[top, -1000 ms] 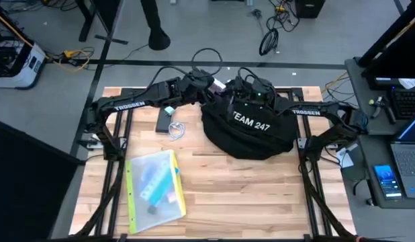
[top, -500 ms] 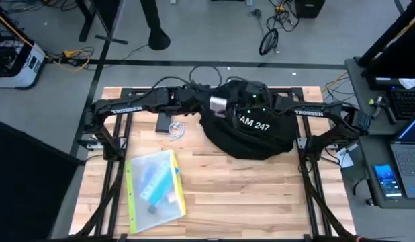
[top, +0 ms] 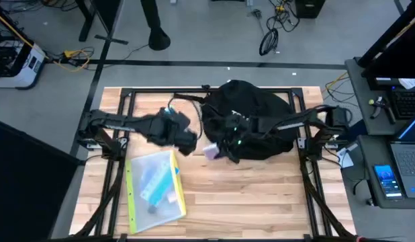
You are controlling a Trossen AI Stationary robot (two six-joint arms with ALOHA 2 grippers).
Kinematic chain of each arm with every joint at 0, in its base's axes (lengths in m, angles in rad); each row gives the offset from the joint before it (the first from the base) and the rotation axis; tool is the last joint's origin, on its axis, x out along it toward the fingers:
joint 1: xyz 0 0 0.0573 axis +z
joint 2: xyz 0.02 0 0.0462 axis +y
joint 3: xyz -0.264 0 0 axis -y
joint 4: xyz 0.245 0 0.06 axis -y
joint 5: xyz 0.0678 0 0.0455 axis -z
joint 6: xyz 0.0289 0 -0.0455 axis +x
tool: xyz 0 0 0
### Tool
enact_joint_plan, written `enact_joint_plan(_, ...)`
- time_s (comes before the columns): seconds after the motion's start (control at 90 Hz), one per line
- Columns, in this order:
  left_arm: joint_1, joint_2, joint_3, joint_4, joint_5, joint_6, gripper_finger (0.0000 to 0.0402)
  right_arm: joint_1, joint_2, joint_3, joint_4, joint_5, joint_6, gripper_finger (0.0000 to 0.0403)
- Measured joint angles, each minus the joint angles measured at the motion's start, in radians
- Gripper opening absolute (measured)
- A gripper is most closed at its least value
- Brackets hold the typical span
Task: Unpack backpack
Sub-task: Put the game card into the green zip bag
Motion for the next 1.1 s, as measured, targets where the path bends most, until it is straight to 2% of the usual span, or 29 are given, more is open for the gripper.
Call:
enact_joint_plan(0.1,-0.067,-0.003,-0.002,-0.032,-0.017,-0.055,0.0384,0.038,0.083,0.0,0.138,0.003,0.159,0.0051)
enact_joint_plan(0.222,-0.163,-0.014,-0.048,-0.028,-0.028,-0.097,0.0384,0.083,0.199,0.0,0.404,0.024,0.403,0.0051)
enact_joint_plan(0.333,-0.25,-0.029,-0.095,-0.031,-0.051,-0.126,0.0384,0.143,0.298,0.007,0.587,0.106,0.589,0.0051)
enact_joint_plan(0.467,-0.321,-0.039,-0.109,-0.029,-0.072,-0.126,0.0384,0.221,0.401,0.079,0.592,0.21,0.688,0.0051)
enact_joint_plan(0.6,-0.363,-0.038,-0.11,-0.027,-0.078,-0.125,0.0384,0.289,0.5,0.231,0.556,0.295,0.705,0.0051)
enact_joint_plan(0.7,-0.39,-0.038,-0.11,-0.027,-0.085,-0.125,0.0384,0.312,0.569,0.362,0.477,0.341,0.696,0.0051)
enact_joint_plan(0.822,-0.42,-0.038,-0.109,-0.027,-0.083,-0.125,0.0384,0.317,0.617,0.487,0.294,0.404,0.682,0.0051)
enact_joint_plan(1.1,-0.475,-0.038,-0.109,-0.027,-0.065,-0.129,0.0384,0.301,0.601,0.5,0.216,0.435,0.68,0.0051)
